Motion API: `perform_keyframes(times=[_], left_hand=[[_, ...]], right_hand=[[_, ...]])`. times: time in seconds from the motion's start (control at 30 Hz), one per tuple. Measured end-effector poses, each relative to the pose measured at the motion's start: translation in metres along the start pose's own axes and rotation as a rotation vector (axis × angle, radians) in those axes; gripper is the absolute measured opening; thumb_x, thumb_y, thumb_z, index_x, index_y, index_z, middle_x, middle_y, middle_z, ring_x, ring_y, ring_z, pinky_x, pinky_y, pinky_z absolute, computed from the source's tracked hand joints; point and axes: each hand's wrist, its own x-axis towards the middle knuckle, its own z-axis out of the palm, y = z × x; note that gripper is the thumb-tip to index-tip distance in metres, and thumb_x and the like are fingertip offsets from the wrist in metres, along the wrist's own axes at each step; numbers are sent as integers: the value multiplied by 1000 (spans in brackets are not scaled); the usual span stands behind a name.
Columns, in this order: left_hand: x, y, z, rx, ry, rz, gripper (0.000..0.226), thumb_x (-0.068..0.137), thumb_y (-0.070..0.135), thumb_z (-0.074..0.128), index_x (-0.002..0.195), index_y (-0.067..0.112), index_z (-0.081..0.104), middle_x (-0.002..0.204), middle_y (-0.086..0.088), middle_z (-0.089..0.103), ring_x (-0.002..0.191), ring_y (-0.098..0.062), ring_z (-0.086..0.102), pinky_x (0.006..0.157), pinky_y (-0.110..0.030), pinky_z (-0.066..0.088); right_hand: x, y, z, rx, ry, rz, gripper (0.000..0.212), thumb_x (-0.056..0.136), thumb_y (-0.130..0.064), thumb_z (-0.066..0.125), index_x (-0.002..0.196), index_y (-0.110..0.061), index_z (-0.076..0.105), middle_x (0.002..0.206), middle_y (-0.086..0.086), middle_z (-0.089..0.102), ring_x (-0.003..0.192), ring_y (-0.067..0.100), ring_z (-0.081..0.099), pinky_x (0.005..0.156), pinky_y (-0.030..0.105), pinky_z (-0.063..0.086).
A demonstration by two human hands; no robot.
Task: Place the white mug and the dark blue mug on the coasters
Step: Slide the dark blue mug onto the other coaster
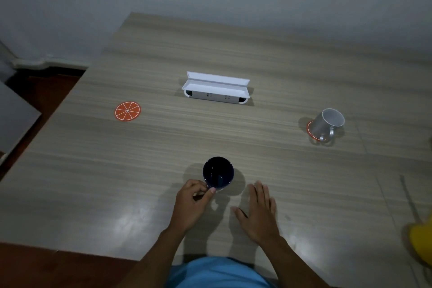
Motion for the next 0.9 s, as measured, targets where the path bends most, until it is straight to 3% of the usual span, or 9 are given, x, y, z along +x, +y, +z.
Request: perform_keyframes(times=[0.13, 0.33, 0.53, 0.73, 0.9], left_hand=[[5, 0, -9, -15, -17, -7, 20, 93, 15, 74, 74, 13, 78, 94, -2, 73, 87, -7, 70, 79, -18, 55], [16, -2, -31, -63, 79, -6, 24, 94, 13, 73, 76, 28, 77, 82, 3, 75, 78, -6, 71, 73, -20, 55], [42, -12, -76, -227, 271, -122, 18, 94, 21, 73, 77, 22, 80, 81, 3, 77, 80, -18, 75, 81, -46, 64], [85, -13, -132, -287, 407, -123, 16, 91, 26, 77, 83, 40, 78, 87, 6, 79, 85, -15, 77, 83, -40, 64], [126, -17, -171, -300, 484, -150, 6, 94, 22, 74, 96, 25, 78, 99, -10, 79, 95, -25, 77, 91, -50, 62]], right_hand=[[3, -13, 3, 30, 23, 23, 92, 97, -65, 48, 165, -17, 9, 175, 8, -6, 161, 24, -14, 129, 52, -2], [17, -55, 6, 33, 30, -24, 90, 100, -58, 50, 166, -15, 6, 176, 5, -6, 161, 24, -15, 130, 49, -1], [43, -116, 11, 11, 6, -79, 86, 101, -57, 48, 166, -17, 10, 176, 6, -5, 161, 25, -13, 131, 50, -1], [74, -184, 23, -69, -43, -140, 88, 101, -59, 44, 166, -15, 3, 176, 7, -8, 161, 27, -14, 131, 51, -1], [100, -221, 37, -115, -59, -150, 94, 99, -67, 40, 166, -18, -3, 175, 7, -13, 160, 27, -18, 130, 56, -2]])
